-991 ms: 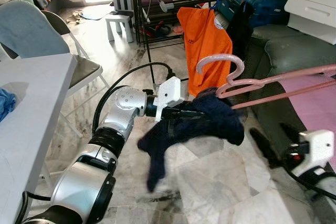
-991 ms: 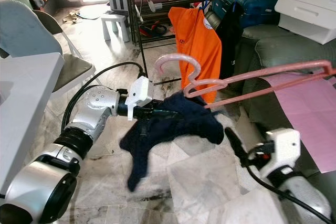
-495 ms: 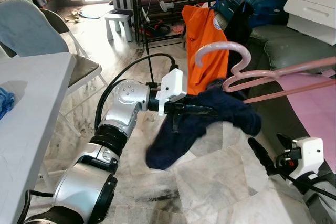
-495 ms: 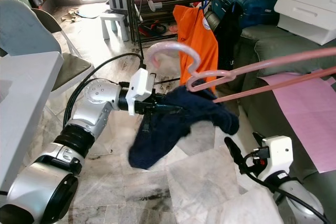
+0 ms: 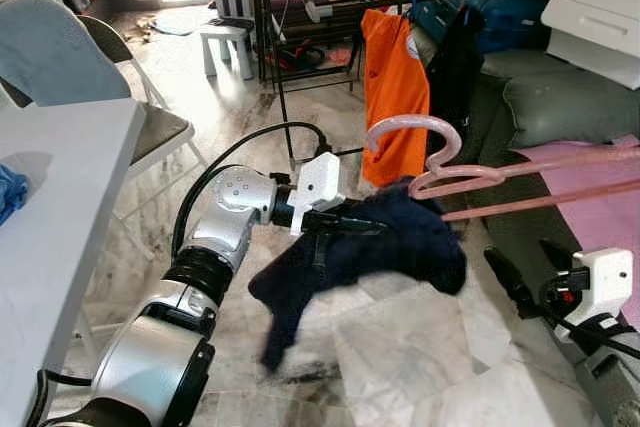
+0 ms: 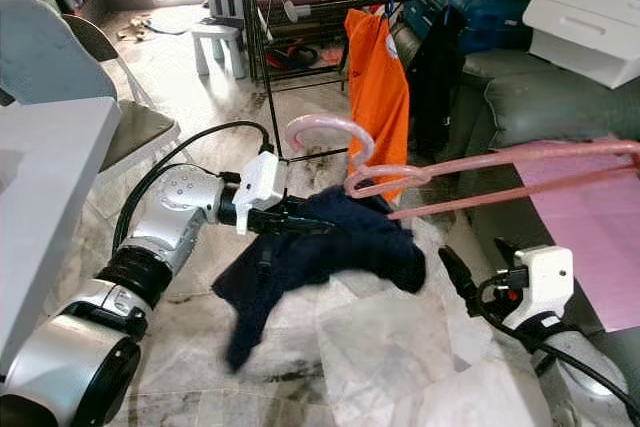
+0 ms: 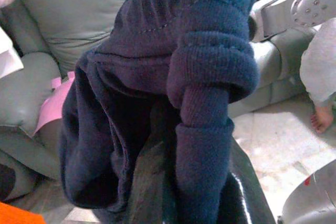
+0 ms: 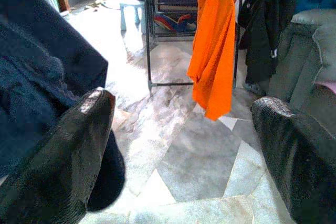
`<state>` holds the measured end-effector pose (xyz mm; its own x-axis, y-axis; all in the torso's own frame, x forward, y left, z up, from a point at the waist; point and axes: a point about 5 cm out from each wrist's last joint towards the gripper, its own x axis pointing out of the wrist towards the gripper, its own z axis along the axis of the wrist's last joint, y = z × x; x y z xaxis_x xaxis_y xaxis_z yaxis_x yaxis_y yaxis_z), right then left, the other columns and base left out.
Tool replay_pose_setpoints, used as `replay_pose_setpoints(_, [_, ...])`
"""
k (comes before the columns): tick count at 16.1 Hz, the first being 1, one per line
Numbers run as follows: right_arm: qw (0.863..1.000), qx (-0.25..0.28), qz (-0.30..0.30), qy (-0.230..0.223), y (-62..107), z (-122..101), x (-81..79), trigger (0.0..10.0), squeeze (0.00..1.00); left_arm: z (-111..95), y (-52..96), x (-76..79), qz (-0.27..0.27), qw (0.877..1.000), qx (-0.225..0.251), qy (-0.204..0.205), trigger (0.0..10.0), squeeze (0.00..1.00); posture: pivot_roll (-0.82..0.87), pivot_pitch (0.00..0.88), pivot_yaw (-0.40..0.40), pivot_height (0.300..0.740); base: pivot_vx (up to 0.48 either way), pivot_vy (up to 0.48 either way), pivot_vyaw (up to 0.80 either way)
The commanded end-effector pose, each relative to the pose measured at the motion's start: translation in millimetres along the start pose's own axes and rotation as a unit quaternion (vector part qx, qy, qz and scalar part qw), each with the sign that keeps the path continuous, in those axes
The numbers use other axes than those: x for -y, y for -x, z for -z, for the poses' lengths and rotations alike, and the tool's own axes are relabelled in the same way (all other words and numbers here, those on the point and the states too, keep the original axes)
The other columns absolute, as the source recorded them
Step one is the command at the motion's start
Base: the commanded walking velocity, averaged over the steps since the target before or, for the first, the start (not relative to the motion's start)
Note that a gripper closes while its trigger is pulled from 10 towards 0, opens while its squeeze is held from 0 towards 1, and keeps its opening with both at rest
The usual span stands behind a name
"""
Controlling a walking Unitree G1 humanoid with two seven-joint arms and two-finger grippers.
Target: Hang hanger
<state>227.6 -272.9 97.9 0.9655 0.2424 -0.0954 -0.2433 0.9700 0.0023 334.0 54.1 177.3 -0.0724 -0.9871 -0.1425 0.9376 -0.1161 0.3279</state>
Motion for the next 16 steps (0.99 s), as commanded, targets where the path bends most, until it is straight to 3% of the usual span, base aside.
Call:
replay_pose_setpoints(1, [1.0, 0.003, -0.02, -0.009, -3.1, 0.7, -5.7, 10.0, 0.0, -7.7, 0.8, -4.7, 0.001, 1.0, -0.003, -0.027, 0.0, 0.0, -0.03, 0.0, -0.004, 0.74, 0.0, 0.0, 0.0])
replay_pose_setpoints(6, [0.998, -0.026, -0.02, -0.061, -16.6, 26.0, -7.5, 10.0, 0.0, -37.0, -9.4, -8.0, 0.015, 0.996, 0.044, -0.072, 0.0, 0.0, -0.02, 0.0, -0.013, 0.74, 0.0, 0.0, 0.0])
replay_pose_setpoints(10, [0.995, -0.041, -0.002, -0.09, -24.7, 40.5, -5.8, 10.0, 0.0, -48.8, -12.0, -6.8, 0.021, 0.994, 0.063, -0.087, 0.0, 0.0, -0.01, 0.0, -0.022, 0.74, 0.0, 0.0, 0.0])
replay_pose_setpoints(16, [0.996, -0.035, 0.034, -0.077, -29.4, 38.1, 11.3, 10.0, 0.0, -50.9, -15.8, 4.7, 0.044, 0.994, 0.078, -0.061, 0.0, 0.0, -0.01, 0.0, -0.025, 0.74, 0.0, 0.0, 0.0])
